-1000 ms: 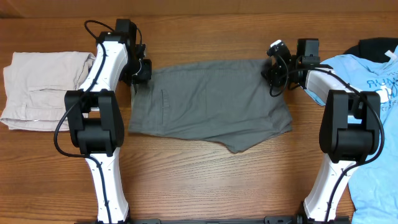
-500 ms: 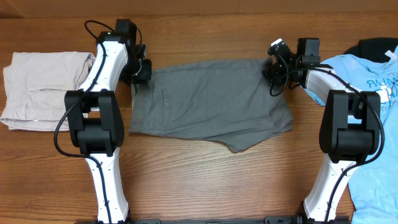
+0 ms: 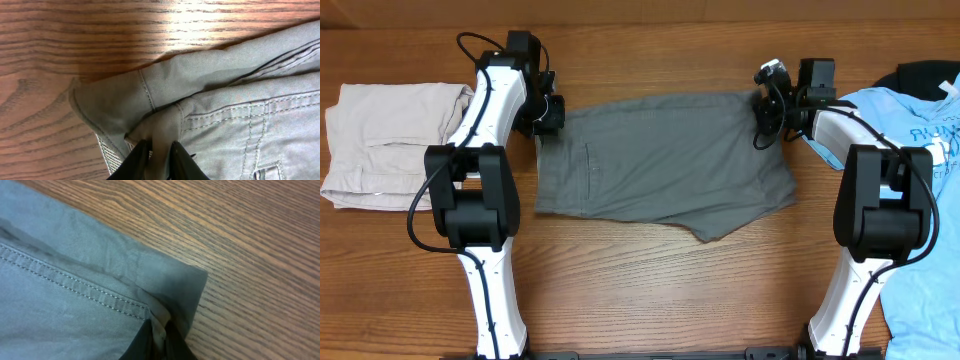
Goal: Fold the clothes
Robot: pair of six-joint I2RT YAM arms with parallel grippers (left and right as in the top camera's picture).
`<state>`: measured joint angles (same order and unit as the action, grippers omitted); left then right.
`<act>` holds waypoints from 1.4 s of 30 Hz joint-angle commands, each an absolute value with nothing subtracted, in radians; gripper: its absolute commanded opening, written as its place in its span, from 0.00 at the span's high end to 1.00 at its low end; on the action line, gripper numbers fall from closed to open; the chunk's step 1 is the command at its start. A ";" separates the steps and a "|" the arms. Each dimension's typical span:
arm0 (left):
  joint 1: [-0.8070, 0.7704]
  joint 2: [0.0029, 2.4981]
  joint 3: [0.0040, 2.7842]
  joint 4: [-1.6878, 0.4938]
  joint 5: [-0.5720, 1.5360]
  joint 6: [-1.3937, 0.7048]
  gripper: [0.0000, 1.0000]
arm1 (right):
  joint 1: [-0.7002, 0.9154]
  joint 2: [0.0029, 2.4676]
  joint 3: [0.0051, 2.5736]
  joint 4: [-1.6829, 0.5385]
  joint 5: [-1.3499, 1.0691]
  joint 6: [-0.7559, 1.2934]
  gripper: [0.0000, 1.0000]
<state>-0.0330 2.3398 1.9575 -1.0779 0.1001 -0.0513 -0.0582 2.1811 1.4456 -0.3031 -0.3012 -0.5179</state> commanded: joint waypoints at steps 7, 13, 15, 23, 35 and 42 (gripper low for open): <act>-0.039 2.344 1.977 -1.084 0.064 -0.060 0.82 | -0.073 2.062 1.480 -0.406 -0.263 -0.410 0.92; -0.039 2.344 1.977 -1.084 0.064 -0.060 0.82 | -0.073 2.062 1.480 -0.444 -0.298 -0.380 0.87; -0.039 2.344 1.977 -1.084 0.064 -0.060 0.82 | -0.070 2.062 1.480 -0.453 -0.313 -0.380 0.86; -0.039 2.344 1.977 -1.080 0.064 -0.060 0.88 | -0.035 2.062 1.480 -0.450 -0.318 -0.381 0.91; -0.046 2.302 2.069 -1.231 0.106 -0.061 0.96 | 0.012 1.945 1.480 -0.624 -0.316 -0.139 0.96; -0.080 2.232 2.069 -1.341 0.110 -0.094 0.96 | 0.012 1.860 1.480 -0.895 -0.316 -0.073 0.96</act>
<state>-0.0532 2.3104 2.0449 -1.3052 0.0944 -0.0616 0.0097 1.9141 1.4597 -0.8127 -0.3103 -0.1291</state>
